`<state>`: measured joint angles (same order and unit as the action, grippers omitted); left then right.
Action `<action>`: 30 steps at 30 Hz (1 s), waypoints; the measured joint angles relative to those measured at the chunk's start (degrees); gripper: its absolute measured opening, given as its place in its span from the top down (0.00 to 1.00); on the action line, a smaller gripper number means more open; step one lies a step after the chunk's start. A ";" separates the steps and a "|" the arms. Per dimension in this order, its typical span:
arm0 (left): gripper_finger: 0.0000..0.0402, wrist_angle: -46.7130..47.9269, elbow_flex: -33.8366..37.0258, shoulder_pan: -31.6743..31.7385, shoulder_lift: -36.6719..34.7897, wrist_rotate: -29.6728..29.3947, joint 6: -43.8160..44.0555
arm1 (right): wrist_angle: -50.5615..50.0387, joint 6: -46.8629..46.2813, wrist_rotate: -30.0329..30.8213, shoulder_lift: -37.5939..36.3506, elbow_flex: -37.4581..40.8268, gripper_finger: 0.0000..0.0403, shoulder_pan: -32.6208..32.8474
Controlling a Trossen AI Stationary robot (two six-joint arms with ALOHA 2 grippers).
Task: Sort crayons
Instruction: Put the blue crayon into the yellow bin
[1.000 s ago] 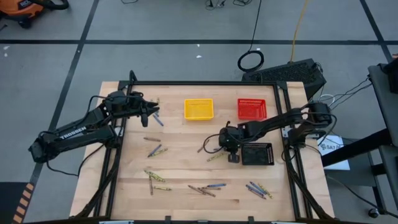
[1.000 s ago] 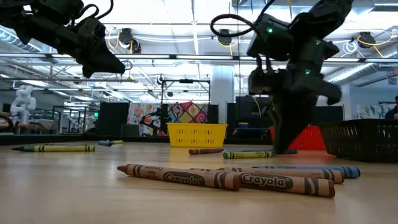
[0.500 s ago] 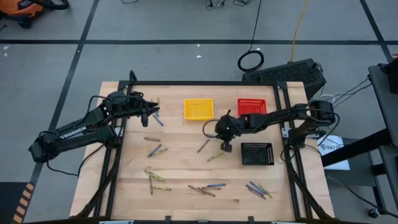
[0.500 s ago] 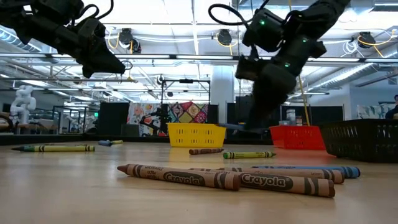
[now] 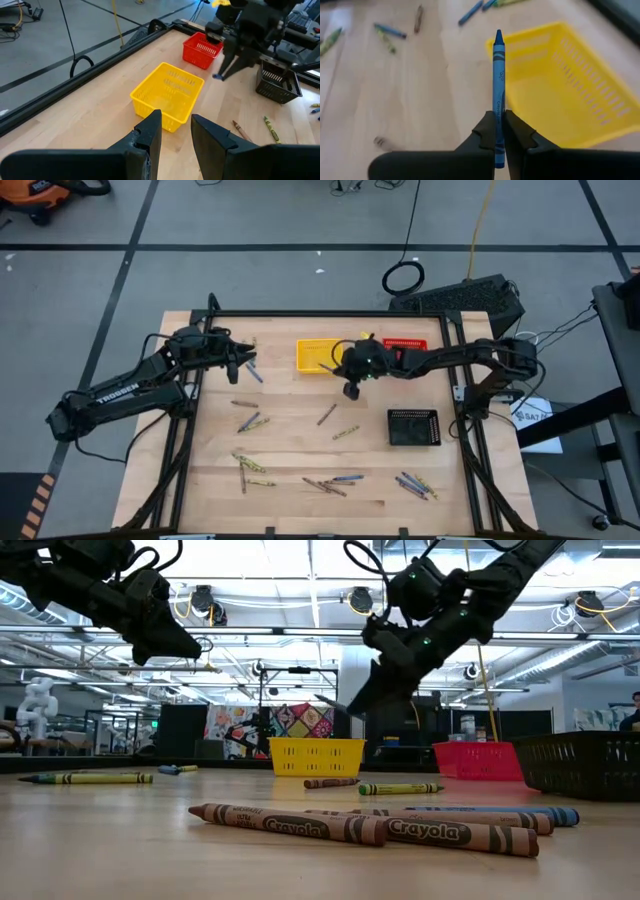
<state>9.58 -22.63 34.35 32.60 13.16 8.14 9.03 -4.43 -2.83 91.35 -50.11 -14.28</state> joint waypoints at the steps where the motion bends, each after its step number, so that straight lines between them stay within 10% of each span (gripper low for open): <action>1: 0.73 0.00 0.00 0.02 0.00 0.00 0.00 | 0.76 0.19 0.00 0.00 0.00 1.00 -0.62; 30: 0.73 0.00 0.00 0.02 0.02 -0.02 -0.01 | 16.36 -3.04 -0.41 8.15 -0.08 1.00 -5.64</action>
<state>9.58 -22.63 34.37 32.62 13.15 8.13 25.39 -7.46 -3.24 99.50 -50.18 -19.92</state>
